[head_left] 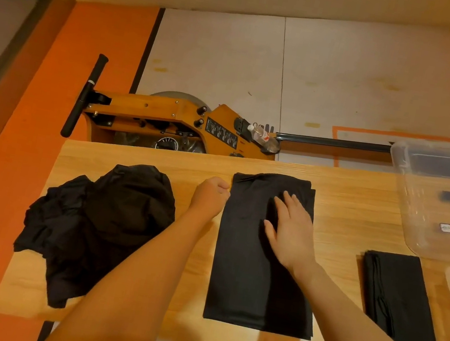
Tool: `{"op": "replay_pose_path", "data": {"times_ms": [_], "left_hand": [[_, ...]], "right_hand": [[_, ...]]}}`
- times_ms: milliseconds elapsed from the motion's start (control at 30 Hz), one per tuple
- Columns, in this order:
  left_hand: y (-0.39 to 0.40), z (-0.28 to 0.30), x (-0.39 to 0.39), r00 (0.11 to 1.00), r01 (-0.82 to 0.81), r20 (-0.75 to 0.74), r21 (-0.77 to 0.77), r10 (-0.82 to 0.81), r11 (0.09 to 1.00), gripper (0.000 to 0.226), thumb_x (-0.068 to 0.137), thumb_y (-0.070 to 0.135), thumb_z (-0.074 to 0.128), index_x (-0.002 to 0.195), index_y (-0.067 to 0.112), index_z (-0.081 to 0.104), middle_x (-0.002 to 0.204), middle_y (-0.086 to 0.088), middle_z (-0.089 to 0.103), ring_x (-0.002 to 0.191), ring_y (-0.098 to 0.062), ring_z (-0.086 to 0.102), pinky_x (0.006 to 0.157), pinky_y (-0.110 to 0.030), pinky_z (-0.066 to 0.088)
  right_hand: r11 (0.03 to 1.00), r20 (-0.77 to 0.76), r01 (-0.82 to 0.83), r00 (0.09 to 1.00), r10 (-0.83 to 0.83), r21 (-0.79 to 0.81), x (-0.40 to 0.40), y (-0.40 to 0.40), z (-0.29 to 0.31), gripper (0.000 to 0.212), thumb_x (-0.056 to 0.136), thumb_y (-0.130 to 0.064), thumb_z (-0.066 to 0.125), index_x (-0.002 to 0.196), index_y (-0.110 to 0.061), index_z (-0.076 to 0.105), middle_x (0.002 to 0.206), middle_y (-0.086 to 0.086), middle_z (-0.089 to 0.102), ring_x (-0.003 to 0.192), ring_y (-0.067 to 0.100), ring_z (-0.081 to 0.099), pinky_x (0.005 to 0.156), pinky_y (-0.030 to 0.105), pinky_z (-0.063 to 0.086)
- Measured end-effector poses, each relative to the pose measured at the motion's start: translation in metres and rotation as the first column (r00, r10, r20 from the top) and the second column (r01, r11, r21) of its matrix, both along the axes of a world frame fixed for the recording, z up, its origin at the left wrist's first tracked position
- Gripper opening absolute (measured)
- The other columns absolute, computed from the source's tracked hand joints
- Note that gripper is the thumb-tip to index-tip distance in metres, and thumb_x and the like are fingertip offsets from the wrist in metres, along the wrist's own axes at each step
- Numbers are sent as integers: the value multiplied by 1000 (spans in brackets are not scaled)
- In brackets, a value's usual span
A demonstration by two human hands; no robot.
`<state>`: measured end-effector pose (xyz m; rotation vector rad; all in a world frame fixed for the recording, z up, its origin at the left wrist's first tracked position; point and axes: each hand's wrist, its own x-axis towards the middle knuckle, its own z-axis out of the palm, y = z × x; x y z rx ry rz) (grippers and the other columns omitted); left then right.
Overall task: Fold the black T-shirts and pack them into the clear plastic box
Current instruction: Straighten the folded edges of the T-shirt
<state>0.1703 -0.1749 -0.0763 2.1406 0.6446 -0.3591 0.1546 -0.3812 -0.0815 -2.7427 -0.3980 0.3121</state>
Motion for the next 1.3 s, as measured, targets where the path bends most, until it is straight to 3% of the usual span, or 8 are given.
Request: {"op": "replay_pose_path", "data": {"times_ms": [233,367,633,733,833,1000,1133,1300], "left_hand": [[0,-8,25,1000,-1,29,-15,2,1000,28,92,8,54,118,10,63,116,-5,63,106,-17,57,84,-23,44],[-1,-12,33,1000,-9,8,-70,9,998,27,82,9,71,105,20,61,94,3,61,87,-10,58,68,-16,41],[6,-11,37,997,23,68,-30,-21,999,12,86,14,68,93,21,62,87,6,61,82,-6,57,66,-17,42],[8,-12,37,992,85,93,13,-86,996,9,89,17,65,97,21,65,88,8,61,82,-5,56,67,-15,41],[11,-11,38,984,130,119,50,-136,990,11,90,17,64,101,19,68,91,9,62,83,-2,54,67,-10,38],[16,-6,43,973,202,105,33,-204,979,9,90,17,63,98,17,69,90,4,64,84,-8,56,72,-19,41],[22,-3,51,962,268,62,-34,-266,963,6,92,17,60,91,19,66,91,1,65,86,-13,59,74,-22,45],[27,-4,56,969,247,8,-145,-249,958,14,88,9,65,100,16,65,94,1,63,79,-7,57,77,-21,47]], "right_hand": [[991,-24,-115,993,114,-71,27,3,-15,65,100,-51,34,154,-16,27,163,8,16,151,25,8,120,40,7],[992,-11,-97,995,97,-75,30,3,-22,73,93,-57,19,149,-15,37,160,10,26,149,28,18,119,44,13],[997,103,-27,994,34,-72,37,8,-24,52,95,-47,36,125,-14,63,140,13,54,134,31,43,113,49,26],[1000,183,-3,983,0,14,48,17,-21,34,93,-34,57,119,-12,65,130,13,58,124,32,49,106,50,36],[996,190,-28,982,11,84,61,32,-16,38,87,-26,70,121,-11,64,124,10,60,117,31,54,101,47,40],[988,95,-84,993,72,132,77,55,-13,30,89,-27,68,117,-16,67,136,9,53,131,30,42,109,47,30],[981,26,-17,1000,12,194,83,59,-16,16,94,-24,61,104,-17,71,140,8,50,136,27,36,112,45,23],[969,-12,84,996,-83,232,86,63,-20,20,96,-25,57,105,-15,71,136,8,53,133,26,38,111,44,24]]}}
